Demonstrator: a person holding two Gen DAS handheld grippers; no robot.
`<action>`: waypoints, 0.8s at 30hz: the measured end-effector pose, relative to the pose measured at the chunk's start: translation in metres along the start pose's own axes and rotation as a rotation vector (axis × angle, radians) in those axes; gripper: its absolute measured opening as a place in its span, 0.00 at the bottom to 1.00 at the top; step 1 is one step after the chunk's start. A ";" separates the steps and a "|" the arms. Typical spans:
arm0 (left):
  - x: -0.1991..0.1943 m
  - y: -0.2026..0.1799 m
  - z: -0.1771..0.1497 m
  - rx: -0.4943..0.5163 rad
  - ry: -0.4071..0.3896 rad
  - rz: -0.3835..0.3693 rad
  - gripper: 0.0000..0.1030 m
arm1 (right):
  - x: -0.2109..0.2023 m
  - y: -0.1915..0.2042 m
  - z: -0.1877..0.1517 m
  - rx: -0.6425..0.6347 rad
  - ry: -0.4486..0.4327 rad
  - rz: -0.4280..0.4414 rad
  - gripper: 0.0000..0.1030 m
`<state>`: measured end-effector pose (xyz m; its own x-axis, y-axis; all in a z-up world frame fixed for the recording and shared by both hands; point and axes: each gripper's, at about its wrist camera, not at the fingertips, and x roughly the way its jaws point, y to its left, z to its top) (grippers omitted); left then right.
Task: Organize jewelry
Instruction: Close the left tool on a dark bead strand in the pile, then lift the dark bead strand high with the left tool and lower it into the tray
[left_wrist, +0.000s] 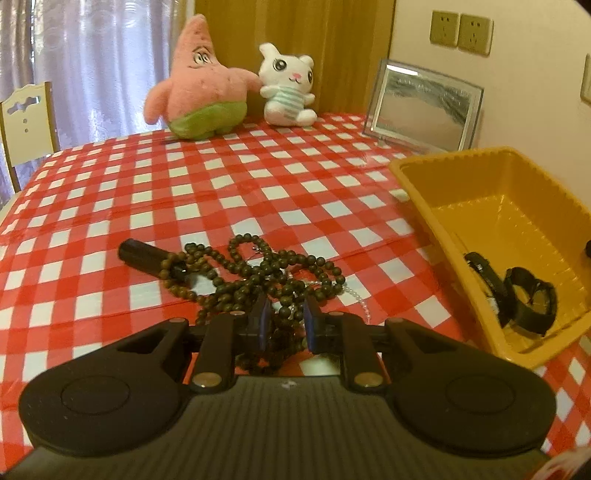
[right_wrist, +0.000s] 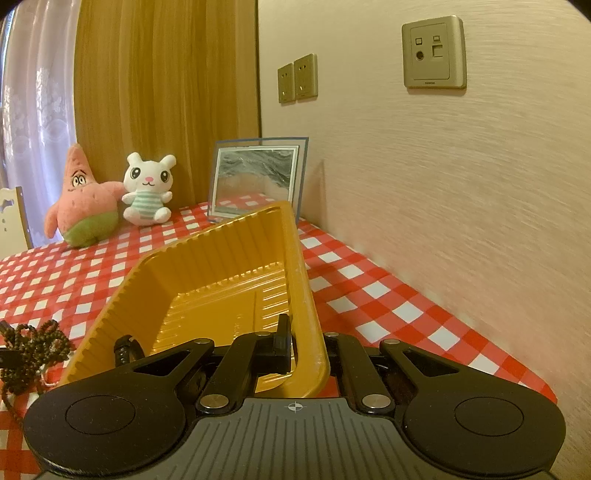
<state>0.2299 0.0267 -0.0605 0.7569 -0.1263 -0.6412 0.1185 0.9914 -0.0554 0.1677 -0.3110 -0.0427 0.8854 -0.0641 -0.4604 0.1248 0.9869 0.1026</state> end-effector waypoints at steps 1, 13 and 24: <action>0.005 -0.001 0.001 0.007 0.005 0.003 0.17 | 0.000 0.000 0.000 0.001 0.001 0.000 0.05; -0.007 -0.002 0.005 0.067 -0.044 -0.005 0.06 | 0.001 -0.002 0.001 0.004 0.004 0.000 0.05; -0.125 0.037 0.064 0.036 -0.270 -0.008 0.06 | -0.002 -0.003 0.000 0.021 -0.003 0.009 0.05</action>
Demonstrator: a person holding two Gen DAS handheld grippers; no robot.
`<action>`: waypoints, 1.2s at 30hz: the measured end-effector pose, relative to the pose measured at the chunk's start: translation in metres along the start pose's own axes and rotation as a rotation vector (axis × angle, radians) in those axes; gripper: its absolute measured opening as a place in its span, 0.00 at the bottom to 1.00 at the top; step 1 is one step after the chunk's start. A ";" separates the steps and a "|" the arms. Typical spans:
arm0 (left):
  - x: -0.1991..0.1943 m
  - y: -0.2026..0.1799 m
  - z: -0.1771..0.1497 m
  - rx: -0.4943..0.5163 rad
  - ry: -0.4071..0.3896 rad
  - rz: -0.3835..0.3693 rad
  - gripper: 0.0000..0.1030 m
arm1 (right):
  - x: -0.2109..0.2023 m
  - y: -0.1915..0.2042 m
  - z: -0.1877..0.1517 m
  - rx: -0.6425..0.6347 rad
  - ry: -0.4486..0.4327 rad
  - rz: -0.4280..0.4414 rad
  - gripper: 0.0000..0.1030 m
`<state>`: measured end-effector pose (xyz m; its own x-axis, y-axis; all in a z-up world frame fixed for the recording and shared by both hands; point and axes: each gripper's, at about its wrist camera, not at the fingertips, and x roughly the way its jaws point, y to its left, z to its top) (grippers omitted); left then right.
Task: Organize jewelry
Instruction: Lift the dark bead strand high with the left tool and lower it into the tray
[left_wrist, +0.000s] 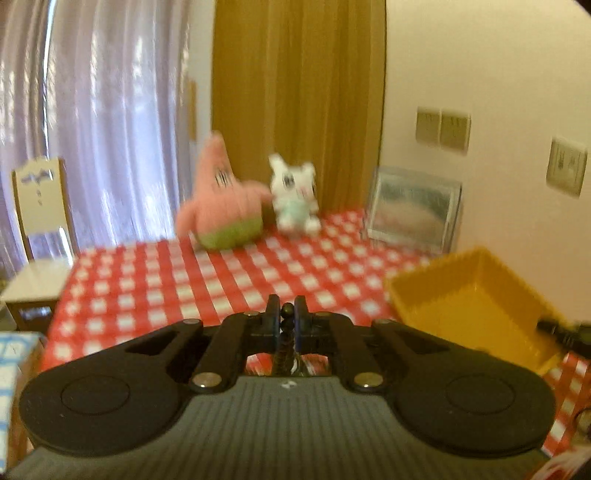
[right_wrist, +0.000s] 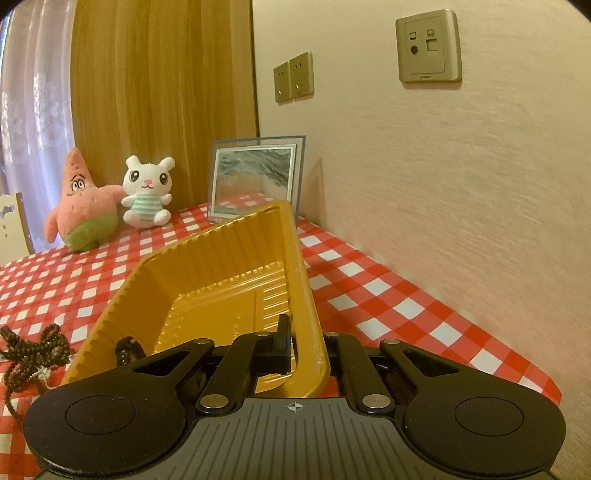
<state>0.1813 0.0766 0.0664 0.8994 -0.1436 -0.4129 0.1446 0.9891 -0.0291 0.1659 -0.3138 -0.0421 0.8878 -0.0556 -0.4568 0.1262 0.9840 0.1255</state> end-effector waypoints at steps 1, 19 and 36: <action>-0.006 0.003 0.009 -0.002 -0.013 -0.001 0.06 | 0.000 0.000 0.000 0.001 0.000 0.000 0.05; -0.063 -0.001 0.136 0.066 -0.134 -0.032 0.06 | -0.004 0.000 0.005 0.009 -0.001 0.038 0.05; -0.095 -0.064 0.221 0.134 -0.332 -0.192 0.06 | -0.007 -0.002 0.005 0.011 -0.002 0.045 0.06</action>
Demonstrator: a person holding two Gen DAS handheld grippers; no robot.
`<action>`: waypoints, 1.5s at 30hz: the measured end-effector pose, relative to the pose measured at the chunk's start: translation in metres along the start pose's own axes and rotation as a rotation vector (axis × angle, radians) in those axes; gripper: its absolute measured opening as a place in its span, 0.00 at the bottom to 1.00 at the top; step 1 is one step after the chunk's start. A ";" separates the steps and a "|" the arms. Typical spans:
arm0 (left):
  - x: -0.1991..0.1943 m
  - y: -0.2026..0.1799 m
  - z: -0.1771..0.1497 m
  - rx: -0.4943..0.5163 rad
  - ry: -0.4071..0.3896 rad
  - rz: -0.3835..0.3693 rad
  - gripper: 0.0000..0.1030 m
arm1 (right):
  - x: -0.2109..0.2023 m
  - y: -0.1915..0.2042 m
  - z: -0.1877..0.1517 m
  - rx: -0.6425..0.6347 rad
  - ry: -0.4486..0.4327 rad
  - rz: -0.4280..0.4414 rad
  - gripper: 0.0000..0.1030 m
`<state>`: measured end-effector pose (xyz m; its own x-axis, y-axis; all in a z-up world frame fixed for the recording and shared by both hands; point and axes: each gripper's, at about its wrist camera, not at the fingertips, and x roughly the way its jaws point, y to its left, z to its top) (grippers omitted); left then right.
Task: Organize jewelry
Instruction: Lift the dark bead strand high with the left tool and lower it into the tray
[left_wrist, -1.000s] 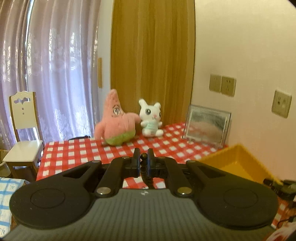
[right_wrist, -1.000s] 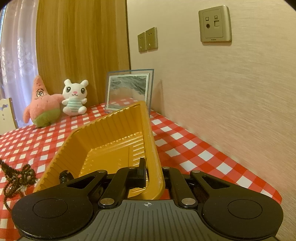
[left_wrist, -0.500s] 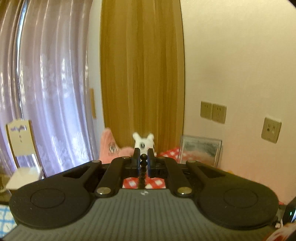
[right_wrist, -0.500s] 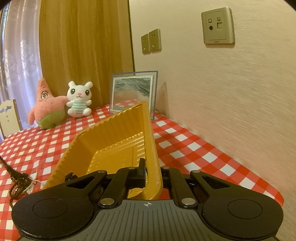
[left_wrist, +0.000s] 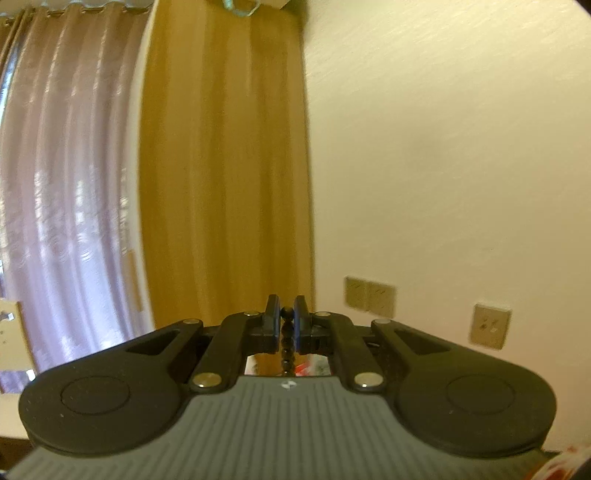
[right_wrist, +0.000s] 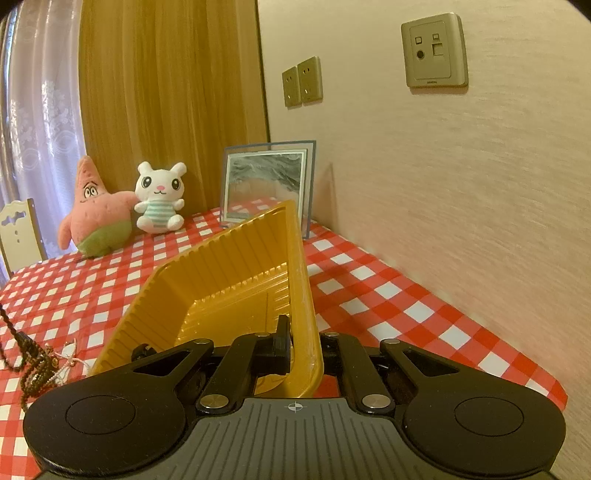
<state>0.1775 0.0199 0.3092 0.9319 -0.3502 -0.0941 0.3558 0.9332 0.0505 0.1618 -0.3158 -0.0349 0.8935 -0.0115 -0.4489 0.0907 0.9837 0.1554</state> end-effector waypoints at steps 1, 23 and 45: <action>0.002 -0.005 0.003 -0.001 -0.006 -0.015 0.06 | 0.000 0.000 0.000 -0.001 0.000 0.000 0.06; 0.099 -0.077 -0.096 -0.199 0.233 -0.348 0.06 | -0.002 -0.001 -0.001 0.001 0.005 0.005 0.06; 0.155 -0.112 -0.278 -0.201 0.602 -0.277 0.09 | -0.003 -0.001 -0.004 0.005 0.013 0.004 0.06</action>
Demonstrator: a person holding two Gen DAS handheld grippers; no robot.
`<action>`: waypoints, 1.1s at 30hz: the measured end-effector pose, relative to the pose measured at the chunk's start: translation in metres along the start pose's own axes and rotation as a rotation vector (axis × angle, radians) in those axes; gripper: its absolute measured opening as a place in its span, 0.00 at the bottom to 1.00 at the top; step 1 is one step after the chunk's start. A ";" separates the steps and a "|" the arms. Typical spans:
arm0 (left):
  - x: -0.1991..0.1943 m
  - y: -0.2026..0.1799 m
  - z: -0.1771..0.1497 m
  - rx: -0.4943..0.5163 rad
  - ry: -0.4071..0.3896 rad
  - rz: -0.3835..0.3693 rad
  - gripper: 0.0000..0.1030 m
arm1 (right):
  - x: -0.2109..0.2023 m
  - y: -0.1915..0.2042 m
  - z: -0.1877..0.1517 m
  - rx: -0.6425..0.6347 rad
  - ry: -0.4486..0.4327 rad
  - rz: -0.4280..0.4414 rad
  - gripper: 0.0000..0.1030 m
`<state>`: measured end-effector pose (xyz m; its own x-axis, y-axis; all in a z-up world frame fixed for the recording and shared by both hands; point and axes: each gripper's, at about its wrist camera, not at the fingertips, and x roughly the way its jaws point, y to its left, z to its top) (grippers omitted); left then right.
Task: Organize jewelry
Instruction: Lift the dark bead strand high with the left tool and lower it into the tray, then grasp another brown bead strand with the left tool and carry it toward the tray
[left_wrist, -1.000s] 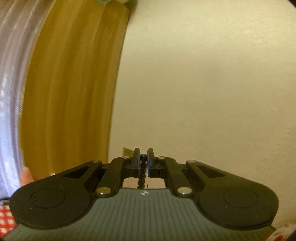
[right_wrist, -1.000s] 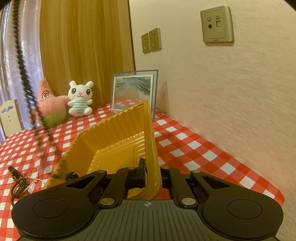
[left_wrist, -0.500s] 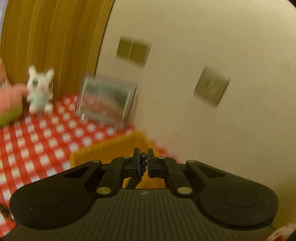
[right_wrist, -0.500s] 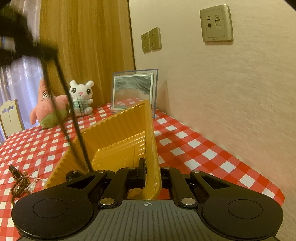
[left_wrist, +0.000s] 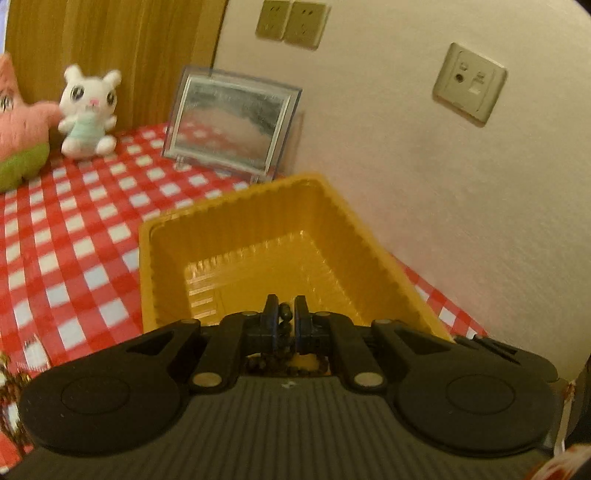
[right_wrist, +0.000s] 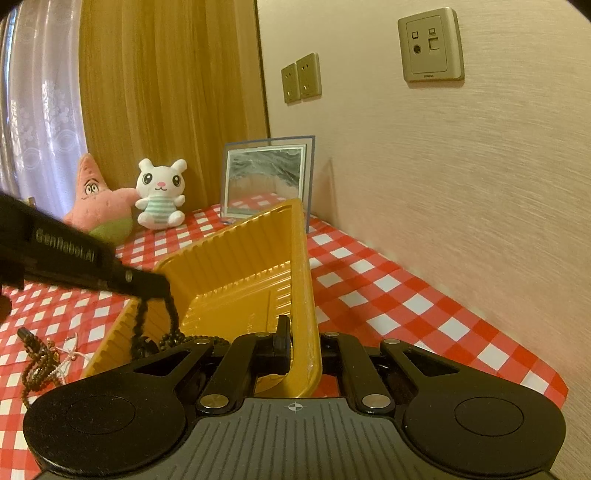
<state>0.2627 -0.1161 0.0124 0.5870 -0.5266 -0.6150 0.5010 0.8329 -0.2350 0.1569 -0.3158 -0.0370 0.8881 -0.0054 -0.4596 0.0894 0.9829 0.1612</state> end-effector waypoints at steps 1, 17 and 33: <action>-0.001 0.000 -0.001 0.005 0.003 0.004 0.19 | 0.000 0.000 0.000 0.001 0.000 0.000 0.06; -0.056 0.015 -0.054 -0.106 -0.043 0.149 0.38 | 0.001 -0.002 0.000 0.007 0.004 0.001 0.06; -0.106 0.059 -0.134 -0.146 -0.005 0.470 0.38 | -0.003 -0.005 -0.003 -0.003 -0.006 -0.043 0.05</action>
<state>0.1448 0.0114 -0.0373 0.7315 -0.0889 -0.6761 0.0869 0.9955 -0.0369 0.1531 -0.3199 -0.0388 0.8863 -0.0484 -0.4606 0.1260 0.9822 0.1392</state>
